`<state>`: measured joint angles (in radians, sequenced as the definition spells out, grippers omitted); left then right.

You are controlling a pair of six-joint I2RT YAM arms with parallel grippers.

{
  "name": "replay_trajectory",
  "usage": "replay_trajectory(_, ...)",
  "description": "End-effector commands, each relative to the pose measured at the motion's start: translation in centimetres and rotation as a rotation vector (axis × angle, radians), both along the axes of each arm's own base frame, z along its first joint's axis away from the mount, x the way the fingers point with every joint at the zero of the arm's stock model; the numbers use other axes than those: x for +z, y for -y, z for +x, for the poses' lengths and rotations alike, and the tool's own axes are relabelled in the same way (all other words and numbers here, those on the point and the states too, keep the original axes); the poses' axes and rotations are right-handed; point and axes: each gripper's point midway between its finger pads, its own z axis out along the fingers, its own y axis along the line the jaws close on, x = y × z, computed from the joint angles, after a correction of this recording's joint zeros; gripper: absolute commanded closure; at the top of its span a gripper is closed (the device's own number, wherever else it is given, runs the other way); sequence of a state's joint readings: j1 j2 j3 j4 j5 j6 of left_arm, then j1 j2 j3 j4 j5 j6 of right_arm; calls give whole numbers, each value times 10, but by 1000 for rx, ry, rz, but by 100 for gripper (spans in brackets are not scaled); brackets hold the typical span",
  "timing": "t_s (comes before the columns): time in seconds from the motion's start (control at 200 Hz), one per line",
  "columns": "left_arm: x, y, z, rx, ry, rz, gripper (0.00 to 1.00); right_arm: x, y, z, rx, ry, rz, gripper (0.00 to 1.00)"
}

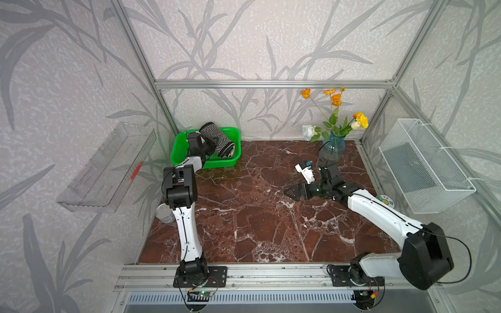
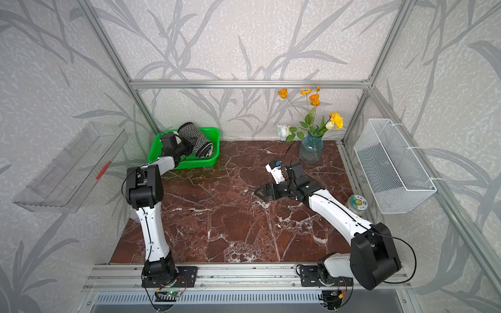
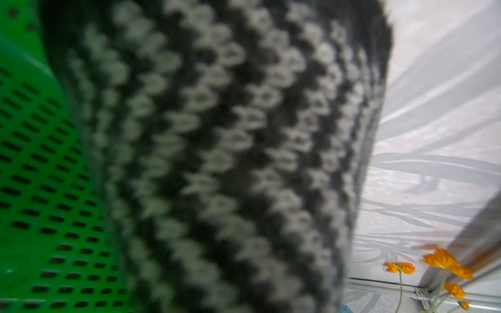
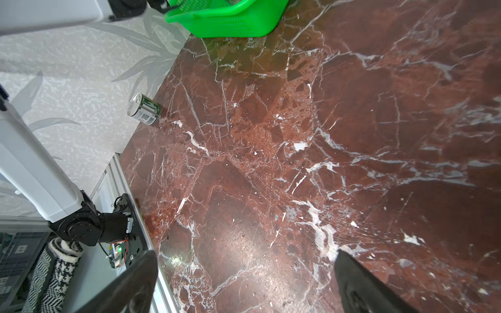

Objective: Roll up the scarf and place it into the basket
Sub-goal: Place the scarf in the basket.

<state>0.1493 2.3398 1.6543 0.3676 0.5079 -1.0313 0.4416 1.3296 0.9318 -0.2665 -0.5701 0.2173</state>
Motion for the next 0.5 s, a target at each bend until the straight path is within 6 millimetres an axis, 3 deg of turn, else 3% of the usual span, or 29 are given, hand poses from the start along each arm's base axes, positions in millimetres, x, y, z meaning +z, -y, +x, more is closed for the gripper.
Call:
replay_trajectory(0.0, 26, -11, 15, 53, 54, 10, 100, -2, 12, -2, -27, 15, -86, 1)
replay_trajectory(0.195, -23, -25, 0, 104, -162, 91, 100, -1, 24, 2, -74, 42, -143, 1)
replay_trajectory(0.255, -30, -33, -5, 129, -200, 119, 92, -2, 25, 2, -75, 43, -152, 1)
replay_trajectory(0.335, -33, -38, -10, 142, -223, 123, 70, -2, 26, 4, -80, 46, -164, 1)
replay_trajectory(0.395, -32, -39, -12, 141, -239, 124, 43, -3, 28, 6, -88, 49, -175, 1)
replay_trajectory(0.465, -26, -41, -15, 135, -260, 143, 4, -2, 31, 9, -98, 54, -198, 1)
replay_trajectory(0.495, -23, -41, -17, 135, -269, 150, 0, -2, 32, 11, -102, 59, -205, 1)
